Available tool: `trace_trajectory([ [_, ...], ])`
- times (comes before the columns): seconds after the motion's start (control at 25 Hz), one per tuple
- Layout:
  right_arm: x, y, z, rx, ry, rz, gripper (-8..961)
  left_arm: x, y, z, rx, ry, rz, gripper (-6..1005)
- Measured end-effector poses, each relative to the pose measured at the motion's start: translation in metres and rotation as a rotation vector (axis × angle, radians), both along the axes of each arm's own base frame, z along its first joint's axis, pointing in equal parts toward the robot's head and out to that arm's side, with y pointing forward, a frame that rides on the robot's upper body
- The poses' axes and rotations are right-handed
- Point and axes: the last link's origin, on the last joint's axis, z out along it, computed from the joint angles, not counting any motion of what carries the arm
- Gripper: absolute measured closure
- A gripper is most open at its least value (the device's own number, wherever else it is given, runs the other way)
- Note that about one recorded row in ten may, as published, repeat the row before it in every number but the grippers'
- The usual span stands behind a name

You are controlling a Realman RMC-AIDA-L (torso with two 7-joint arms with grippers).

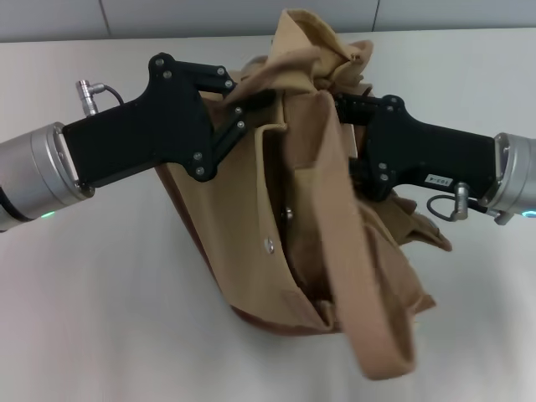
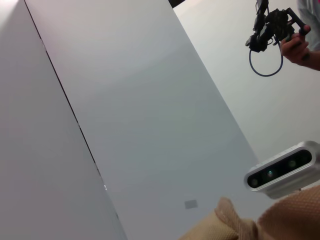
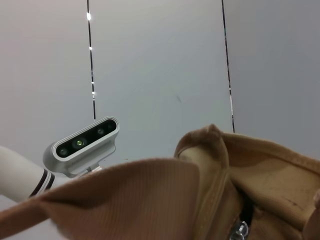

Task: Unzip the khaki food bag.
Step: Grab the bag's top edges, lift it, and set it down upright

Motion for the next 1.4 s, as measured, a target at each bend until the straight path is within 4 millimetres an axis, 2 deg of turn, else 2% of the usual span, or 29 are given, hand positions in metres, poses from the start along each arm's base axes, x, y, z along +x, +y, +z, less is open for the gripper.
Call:
trace_trajectory([
  [0.04, -0.002, 0.002, -0.003, -0.007, -0.003, 0.0, 442, 0.0, 0.0, 0.0, -0.002, 0.0, -0.001, 944],
  [0.32, -0.006, 0.007, -0.01, -0.029, -0.025, -0.017, 360, 0.001, 0.0, 0.0, -0.003, 0.001, -0.003, 944],
  [0.64, -0.009, 0.009, -0.013, -0.035, -0.032, -0.02, 550, 0.001, -0.001, -0.001, -0.006, -0.003, -0.006, 944],
  [0.84, -0.008, 0.011, -0.013, -0.035, -0.03, -0.038, 763, 0.001, -0.001, -0.001, -0.006, -0.003, -0.006, 944],
  [1.08, -0.005, 0.009, -0.011, -0.036, -0.033, -0.045, 867, 0.001, 0.0, 0.0, -0.002, -0.002, -0.003, 944],
  [1.4, 0.009, 0.0, -0.004, -0.066, -0.078, -0.047, 889, 0.0, 0.001, 0.003, 0.022, -0.025, 0.011, 944],
])
